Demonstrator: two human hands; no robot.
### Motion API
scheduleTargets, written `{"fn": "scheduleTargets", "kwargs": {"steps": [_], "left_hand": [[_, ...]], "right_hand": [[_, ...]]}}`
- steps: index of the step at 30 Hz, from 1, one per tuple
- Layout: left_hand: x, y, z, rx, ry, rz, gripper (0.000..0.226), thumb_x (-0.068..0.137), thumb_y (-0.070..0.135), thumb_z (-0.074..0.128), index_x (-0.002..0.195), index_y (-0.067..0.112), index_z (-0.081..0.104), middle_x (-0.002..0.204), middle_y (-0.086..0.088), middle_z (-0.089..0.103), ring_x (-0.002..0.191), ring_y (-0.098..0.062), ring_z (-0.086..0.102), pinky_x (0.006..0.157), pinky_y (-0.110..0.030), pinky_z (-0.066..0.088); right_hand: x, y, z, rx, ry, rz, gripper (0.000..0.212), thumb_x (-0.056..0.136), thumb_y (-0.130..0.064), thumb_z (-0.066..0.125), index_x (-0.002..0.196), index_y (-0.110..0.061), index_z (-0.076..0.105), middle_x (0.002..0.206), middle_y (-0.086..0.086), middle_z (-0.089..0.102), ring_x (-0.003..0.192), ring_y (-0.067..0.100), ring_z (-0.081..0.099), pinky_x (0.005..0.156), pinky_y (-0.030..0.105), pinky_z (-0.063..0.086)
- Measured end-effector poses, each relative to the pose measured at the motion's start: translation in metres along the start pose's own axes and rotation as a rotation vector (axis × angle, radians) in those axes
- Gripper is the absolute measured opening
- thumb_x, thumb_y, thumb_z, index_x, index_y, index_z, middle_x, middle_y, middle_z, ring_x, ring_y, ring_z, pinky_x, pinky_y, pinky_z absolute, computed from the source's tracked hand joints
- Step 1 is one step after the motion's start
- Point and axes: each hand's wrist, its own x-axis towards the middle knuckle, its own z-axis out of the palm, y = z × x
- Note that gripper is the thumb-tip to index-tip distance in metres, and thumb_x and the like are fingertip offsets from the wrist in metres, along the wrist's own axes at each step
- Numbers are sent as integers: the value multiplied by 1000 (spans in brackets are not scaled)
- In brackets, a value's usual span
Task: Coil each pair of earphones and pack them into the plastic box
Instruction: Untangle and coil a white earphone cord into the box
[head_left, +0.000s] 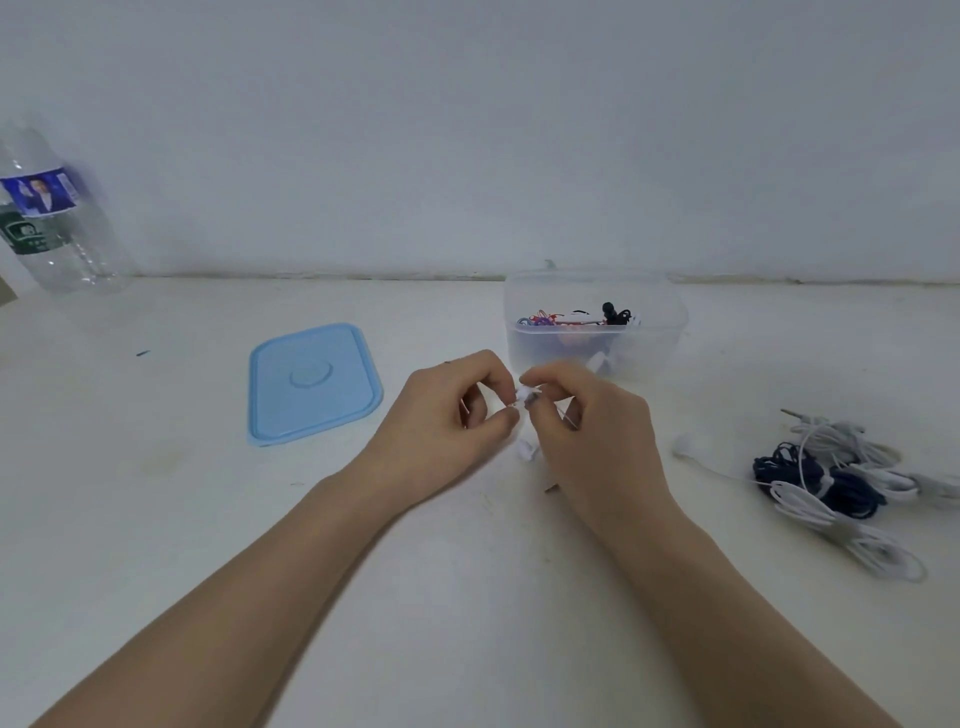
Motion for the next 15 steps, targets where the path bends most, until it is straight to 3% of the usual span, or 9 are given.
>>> {"fn": "scheduleTargets", "kwargs": {"steps": [1,4,9,15], "left_hand": [[-1,0,0,1,10,3,13,89,17,72,86,26,62,58,-5,51,57,-6,44,58,-16,37],[-5,0,-2,-9,27,-4,14,89,20,73,86,28,62,55,2,47,57,-6,45,58,-16,37],[-5,-1,-3,-21,35,0,13,89,22,73,87,28,62,55,7,45,58,-6,45,58,-17,37],[-6,-1,-4,-37,44,21,12,91,24,73,88,28,63,56,8,48,61,-7,48,60,-17,40]], "right_hand": [[0,0,0,21,-4,9,23,93,-14,57,102,-29,72,83,-16,66,59,0,54,56,22,51],[-1,-2,-2,93,-7,32,20,92,-13,59,95,-27,73,80,-17,68,53,1,52,53,10,40],[-1,-6,-5,170,-44,67,21,92,-12,62,102,-29,71,83,-17,69,44,1,51,51,8,37],[-2,-6,-6,183,-42,80,15,92,-16,65,87,-29,71,76,-25,67,43,3,47,48,9,35]]}}
